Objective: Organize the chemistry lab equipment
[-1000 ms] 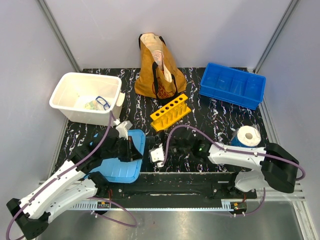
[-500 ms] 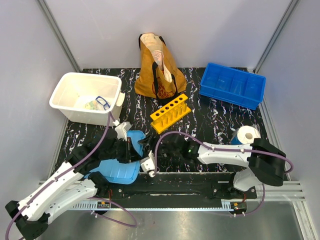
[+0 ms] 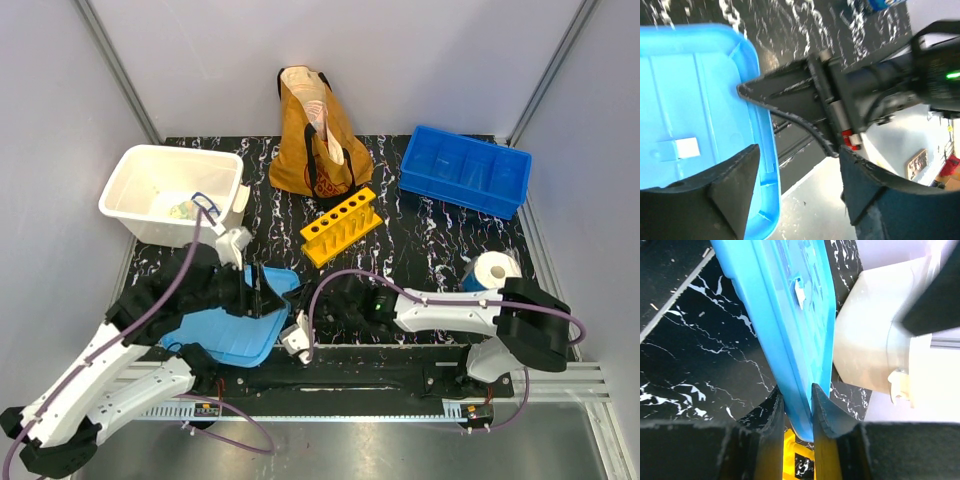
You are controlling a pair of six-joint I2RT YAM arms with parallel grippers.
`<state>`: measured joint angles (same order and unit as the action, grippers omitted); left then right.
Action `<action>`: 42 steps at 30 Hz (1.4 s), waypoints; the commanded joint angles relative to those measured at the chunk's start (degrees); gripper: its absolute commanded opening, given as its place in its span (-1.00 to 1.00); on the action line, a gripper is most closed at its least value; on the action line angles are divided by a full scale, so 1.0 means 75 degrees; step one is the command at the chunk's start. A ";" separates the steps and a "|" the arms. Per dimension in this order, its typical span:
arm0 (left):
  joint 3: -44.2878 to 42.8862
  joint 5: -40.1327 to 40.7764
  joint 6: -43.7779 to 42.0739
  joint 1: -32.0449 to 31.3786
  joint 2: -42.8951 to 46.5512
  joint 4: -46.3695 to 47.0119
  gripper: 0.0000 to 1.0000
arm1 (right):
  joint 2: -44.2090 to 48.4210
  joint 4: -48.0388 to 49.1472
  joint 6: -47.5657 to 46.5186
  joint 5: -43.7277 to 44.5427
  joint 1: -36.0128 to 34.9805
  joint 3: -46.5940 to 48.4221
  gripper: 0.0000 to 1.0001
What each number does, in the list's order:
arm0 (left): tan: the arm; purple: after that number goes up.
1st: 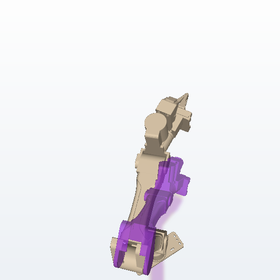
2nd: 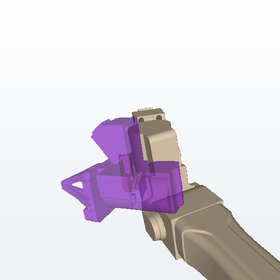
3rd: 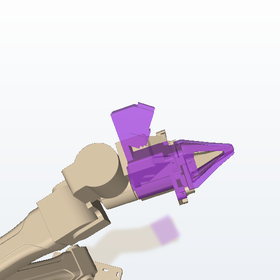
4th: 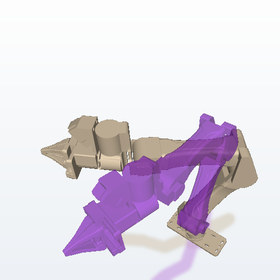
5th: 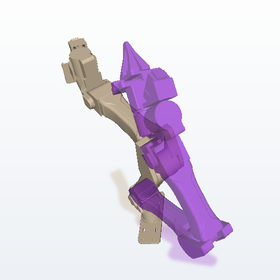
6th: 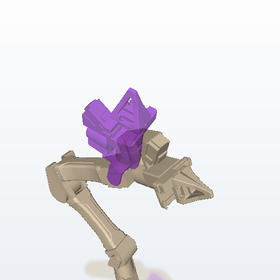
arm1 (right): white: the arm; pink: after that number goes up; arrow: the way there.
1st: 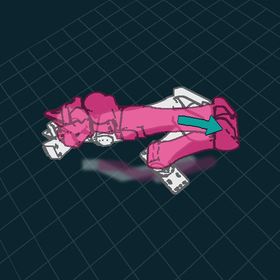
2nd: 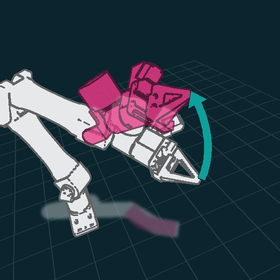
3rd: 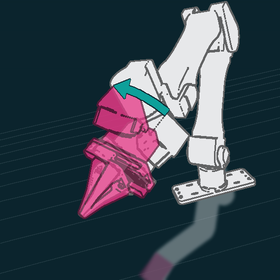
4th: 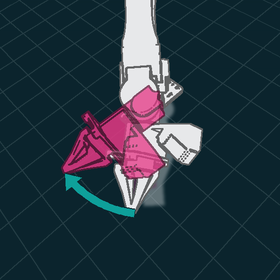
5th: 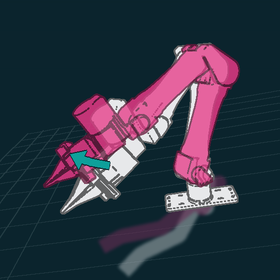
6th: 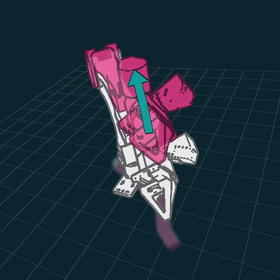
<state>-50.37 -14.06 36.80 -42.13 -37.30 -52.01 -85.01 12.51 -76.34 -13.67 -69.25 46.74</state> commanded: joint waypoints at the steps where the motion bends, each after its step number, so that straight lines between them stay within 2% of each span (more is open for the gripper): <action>1: -0.1776 0.1122 -0.0534 -0.0031 -0.0334 -0.0446 0.59 | 0.0693 0.0582 0.0977 -0.0322 -0.0223 0.0143 -1.00; 4: -0.3229 0.2269 -0.0874 -0.0031 -0.0674 -0.1103 0.88 | 0.1103 0.0652 0.1587 -0.0158 -0.0223 0.0096 -1.00; 6: -0.3944 0.2997 -0.1061 -0.0031 -0.0885 -0.1373 0.98 | 0.1420 0.0617 0.1904 -0.0146 -0.0223 0.0049 -1.00; 11: -0.5048 0.3936 -0.1402 -0.0031 -0.1085 -0.1655 0.98 | 0.2146 -0.0330 0.1916 0.0216 -0.0223 0.0096 -1.00; 16: -0.5343 0.4581 -0.1508 -0.0031 -0.0934 -0.1819 0.98 | 0.2873 -0.0766 0.3400 0.0510 -0.0223 0.0341 -1.00; 22: -0.5553 0.5039 -0.1801 -0.0031 -0.0769 -0.1796 0.98 | 0.3132 -0.0193 0.6423 0.0757 -0.0246 0.0904 -1.00; 25: -0.5834 0.5273 -0.1859 -0.0020 -0.0769 -0.1854 0.98 | 0.2840 -0.0051 0.7503 0.1001 -0.0223 0.1267 -1.00; 29: -0.6302 0.5075 -0.2011 -0.0031 -0.0991 -0.1924 0.98 | 0.2371 0.0089 0.8908 0.1669 -0.0223 0.1747 -1.00; 35: -0.6795 0.5063 -0.2187 -0.0031 -0.1308 -0.1948 0.98 | 0.1796 0.0966 1.0808 0.2116 -0.0211 0.2346 -1.00; 37: -0.6680 0.4900 -0.2188 -0.0020 -0.1285 -0.1797 0.98 | 0.1714 0.1715 1.1347 0.1941 -0.0211 0.2171 -1.00; 42: -0.6199 0.4571 -0.2246 -0.0031 -0.1167 -0.1410 0.98 | 0.1339 0.2244 1.2379 0.2080 -0.0211 0.2381 -1.00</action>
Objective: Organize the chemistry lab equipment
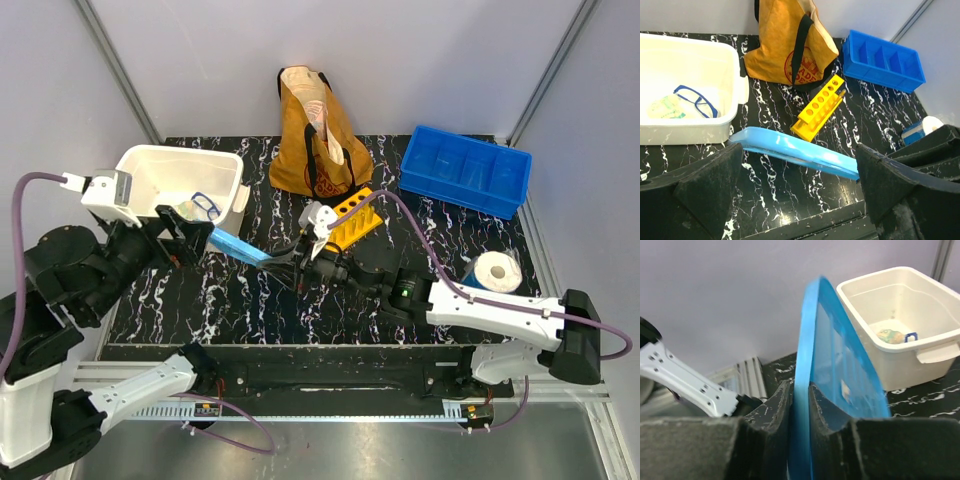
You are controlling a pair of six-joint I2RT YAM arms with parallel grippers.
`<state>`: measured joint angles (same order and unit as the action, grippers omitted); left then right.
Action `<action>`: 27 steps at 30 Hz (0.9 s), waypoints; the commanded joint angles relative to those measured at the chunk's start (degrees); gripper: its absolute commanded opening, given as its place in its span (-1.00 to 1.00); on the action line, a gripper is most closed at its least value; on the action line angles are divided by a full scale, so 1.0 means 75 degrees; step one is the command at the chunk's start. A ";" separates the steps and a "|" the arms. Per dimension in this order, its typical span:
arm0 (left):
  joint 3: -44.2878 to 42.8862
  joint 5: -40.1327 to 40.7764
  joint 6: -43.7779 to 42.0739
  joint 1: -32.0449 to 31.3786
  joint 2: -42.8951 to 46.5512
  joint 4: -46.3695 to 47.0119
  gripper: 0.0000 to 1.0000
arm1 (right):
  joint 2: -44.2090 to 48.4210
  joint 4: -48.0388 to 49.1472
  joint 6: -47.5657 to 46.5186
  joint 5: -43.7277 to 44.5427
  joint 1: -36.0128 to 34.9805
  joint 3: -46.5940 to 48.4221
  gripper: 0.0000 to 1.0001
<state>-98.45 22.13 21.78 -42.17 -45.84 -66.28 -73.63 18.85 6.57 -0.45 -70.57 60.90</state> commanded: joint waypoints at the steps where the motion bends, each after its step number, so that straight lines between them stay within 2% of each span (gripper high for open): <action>1: 0.0202 -0.0244 -0.0290 -0.0014 -0.0040 0.0494 0.98 | -0.0261 0.1447 0.1501 0.0387 -0.0025 0.0562 -1.00; 6: 0.0224 -0.0010 -0.0349 -0.0025 0.0042 0.0470 0.98 | -0.0648 0.1003 0.2134 0.0773 -0.0013 0.0868 -1.00; 11: 0.1265 0.0143 -0.0163 -0.0025 0.0569 0.0541 0.98 | -0.0765 0.1295 0.2850 0.0634 0.0010 0.0376 -1.00; 18: 0.2005 0.0624 0.1769 -0.0014 0.0746 -0.0267 0.86 | -0.0742 0.1845 0.3378 0.0295 0.0010 -0.0011 -1.00; 21: 0.2356 0.0518 0.2274 -0.0025 0.0734 -0.0163 0.84 | -0.0800 0.2079 0.3530 0.0095 0.0010 -0.0198 -1.00; 24: 0.2732 0.0448 0.2848 -0.0025 0.0745 0.0048 0.65 | -0.0847 0.2220 0.3612 0.0083 0.0010 -0.0409 -1.00; 27: 0.3270 0.0506 0.3655 -0.0014 0.0932 0.0247 0.60 | -0.0871 0.2163 0.3648 0.0130 0.0010 -0.0480 -1.00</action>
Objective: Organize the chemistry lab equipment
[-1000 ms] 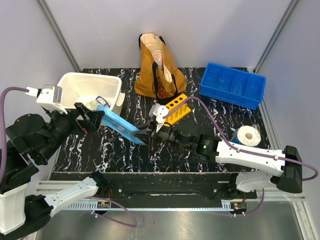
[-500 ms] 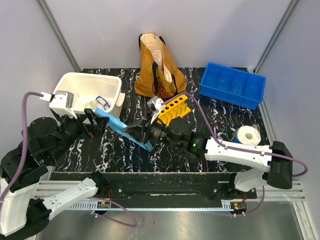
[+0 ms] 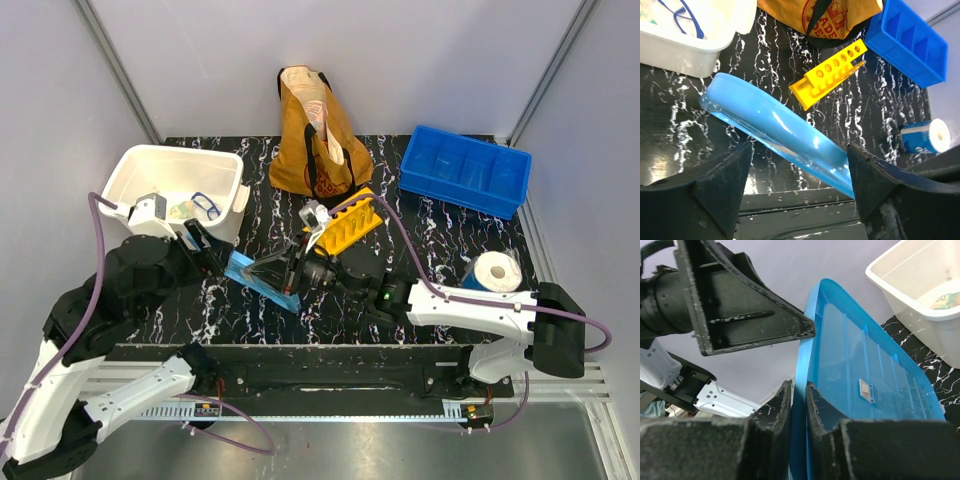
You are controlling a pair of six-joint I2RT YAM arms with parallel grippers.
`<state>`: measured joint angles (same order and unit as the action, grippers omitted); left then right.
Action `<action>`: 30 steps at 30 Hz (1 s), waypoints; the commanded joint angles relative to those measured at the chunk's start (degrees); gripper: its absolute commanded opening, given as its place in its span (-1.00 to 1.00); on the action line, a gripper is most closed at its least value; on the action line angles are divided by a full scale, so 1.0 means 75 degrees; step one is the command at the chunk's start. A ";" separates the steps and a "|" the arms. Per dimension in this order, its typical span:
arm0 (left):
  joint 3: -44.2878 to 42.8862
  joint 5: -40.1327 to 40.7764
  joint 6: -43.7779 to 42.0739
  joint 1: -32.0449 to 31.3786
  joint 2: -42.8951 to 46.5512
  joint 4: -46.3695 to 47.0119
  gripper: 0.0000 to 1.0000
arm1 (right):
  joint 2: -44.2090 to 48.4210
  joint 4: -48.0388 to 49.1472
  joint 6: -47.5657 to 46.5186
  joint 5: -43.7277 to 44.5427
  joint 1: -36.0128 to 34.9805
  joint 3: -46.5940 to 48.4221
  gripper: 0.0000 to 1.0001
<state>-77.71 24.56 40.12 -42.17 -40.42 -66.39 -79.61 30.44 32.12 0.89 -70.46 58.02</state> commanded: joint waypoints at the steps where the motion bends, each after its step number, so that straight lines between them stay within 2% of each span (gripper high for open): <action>1: 0.0738 0.0171 0.1492 -0.0025 0.0315 0.0378 0.61 | -0.0119 0.0502 0.0183 -0.0094 -0.0004 -0.0072 -1.00; 4: 0.1406 0.0288 0.2429 -0.0025 0.0748 0.0578 0.70 | -0.0271 0.0488 0.0135 -0.0410 -0.0016 -0.0130 -1.00; 8: 0.1795 0.0323 0.3414 -0.0025 0.1334 0.0416 0.66 | -0.0260 0.0652 0.0077 -0.0727 -0.0028 -0.0364 -1.00; 10: 0.1889 0.0370 0.4035 -0.0014 0.1592 0.0204 0.53 | -0.0213 0.0781 -0.0016 -0.0774 -0.0039 -0.0493 -1.00; 12: 0.1994 0.0347 0.4364 -0.0025 0.1826 0.0204 0.27 | -0.0190 0.0770 -0.0192 -0.0902 -0.0063 -0.0529 -1.00; 14: 0.2053 0.0324 0.4494 -0.0025 0.1921 0.0215 0.12 | -0.0166 0.0432 -0.0542 -0.0997 -0.0075 -0.0389 -1.00; 15: 0.2041 0.0277 0.4471 -0.0025 0.1933 0.0250 -0.03 | -0.0166 0.0105 -0.0695 -0.0962 -0.0086 -0.0284 -0.95; 17: 0.2018 0.0242 0.4436 -0.0025 0.1898 0.0239 -0.58 | -0.0143 -0.0703 -0.0941 -0.0740 -0.0086 0.0020 -0.82; 19: 0.1983 0.0160 0.4448 -0.0025 0.1863 0.0239 -0.94 | -0.0154 -0.1477 -0.1281 -0.0657 -0.0086 0.0337 -0.65; 20: 0.1960 0.0113 0.4448 -0.0014 0.1839 0.0239 -1.00 | -0.0131 -0.1735 -0.1445 -0.0657 -0.0098 0.0478 -0.52; 25: 0.1842 -0.0157 0.4564 -0.0025 0.1722 0.0227 -1.00 | -0.0002 -0.3306 -0.2324 -0.0563 -0.0098 0.1345 0.00; 30: 0.1725 -0.0157 0.4694 -0.0025 0.1745 0.0204 -1.00 | -0.0025 -0.4958 -0.3273 -0.0412 -0.0145 0.2189 0.30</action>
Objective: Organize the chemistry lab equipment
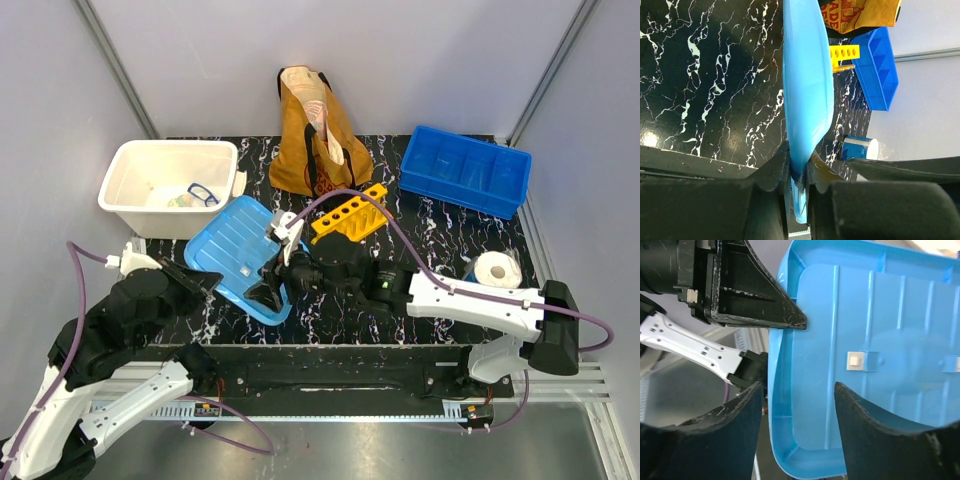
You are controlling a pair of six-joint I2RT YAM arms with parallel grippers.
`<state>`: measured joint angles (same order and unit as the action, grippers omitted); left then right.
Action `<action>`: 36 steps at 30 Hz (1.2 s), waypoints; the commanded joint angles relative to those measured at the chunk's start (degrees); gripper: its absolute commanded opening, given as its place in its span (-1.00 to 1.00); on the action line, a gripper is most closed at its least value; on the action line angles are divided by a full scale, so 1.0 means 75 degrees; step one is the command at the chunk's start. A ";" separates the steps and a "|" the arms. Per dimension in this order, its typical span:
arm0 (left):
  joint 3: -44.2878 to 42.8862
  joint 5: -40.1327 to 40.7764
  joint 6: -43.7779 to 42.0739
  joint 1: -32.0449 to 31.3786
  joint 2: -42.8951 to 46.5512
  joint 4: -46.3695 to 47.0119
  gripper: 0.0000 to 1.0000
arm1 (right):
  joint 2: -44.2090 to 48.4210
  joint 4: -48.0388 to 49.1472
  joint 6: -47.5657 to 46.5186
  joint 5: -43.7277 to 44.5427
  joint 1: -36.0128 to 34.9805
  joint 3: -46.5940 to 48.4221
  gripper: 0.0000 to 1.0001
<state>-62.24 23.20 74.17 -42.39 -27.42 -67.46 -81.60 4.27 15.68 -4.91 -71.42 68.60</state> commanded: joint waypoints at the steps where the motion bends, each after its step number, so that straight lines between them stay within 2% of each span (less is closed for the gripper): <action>1: -0.0350 0.0059 0.0142 0.0004 0.0023 0.0335 -1.00 | 0.0228 -0.1669 -0.1188 0.0442 -0.0040 0.0884 0.33; 4: -0.0409 0.0187 0.0270 0.0004 0.0023 0.0311 -1.00 | 0.0216 -0.1987 -0.1620 0.0863 -0.0285 0.1049 0.44; 12: -0.0467 0.0223 0.0505 0.0004 -0.0164 0.0299 -1.00 | -0.0790 -0.2655 -0.2698 0.3557 -0.1878 0.2219 0.67; 15: -0.0502 0.0188 0.0517 0.0004 -0.0223 0.0300 -1.00 | -0.1445 -0.2866 -0.3284 0.4588 -0.2417 0.2735 0.70; 19: -0.0549 0.0153 0.0505 0.0004 -0.0235 0.0300 -1.00 | -0.2512 -0.3264 -0.3999 0.6755 -0.2782 0.3543 0.70; 22: -0.0573 0.0164 0.0482 0.0015 -0.0165 0.0300 -1.00 | -0.2877 -0.3312 -0.4352 0.7450 -0.2852 0.3837 0.65; 24: -0.0608 0.0188 0.0447 0.0004 -0.0130 0.0288 -1.00 | -0.2948 -0.3242 -0.4446 0.7638 -0.2864 0.3850 0.49; 25: -0.0643 0.0199 0.0412 0.0004 -0.0118 0.0299 -1.00 | -0.2936 -0.3195 -0.4493 0.7778 -0.2853 0.3838 0.25; 26: -0.0643 0.0199 0.0388 0.0015 -0.0118 0.0300 -1.00 | -0.2924 -0.3090 -0.4528 0.7860 -0.2853 0.3815 -0.10; 28: -0.0690 0.0246 0.0306 0.0015 -0.0094 0.0299 -1.00 | -0.2866 -0.2914 -0.4645 0.8001 -0.2853 0.3756 -0.46; 32: -0.0830 0.0246 -0.0161 0.0015 -0.0129 0.0463 -0.96 | -0.2690 -0.2586 -0.4693 0.7921 -0.2853 0.3674 -0.93; 33: -0.0889 0.0246 -0.0383 0.0015 -0.0141 0.0522 -0.70 | -0.2597 -0.2516 -0.4635 0.7862 -0.2841 0.3662 -1.00; 35: -0.1099 0.0223 -0.1085 0.0015 -0.0141 0.0837 -0.06 | -0.2398 -0.2515 -0.4343 0.7616 -0.2806 0.3662 -1.00; 36: -0.1216 0.0177 -0.1530 0.0004 -0.0118 0.1001 0.17 | -0.2269 -0.2503 -0.4179 0.7476 -0.2759 0.3662 -1.00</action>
<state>-66.57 24.47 73.41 -42.24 -28.71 -68.34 -104.14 -16.16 -17.32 52.45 -92.84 94.39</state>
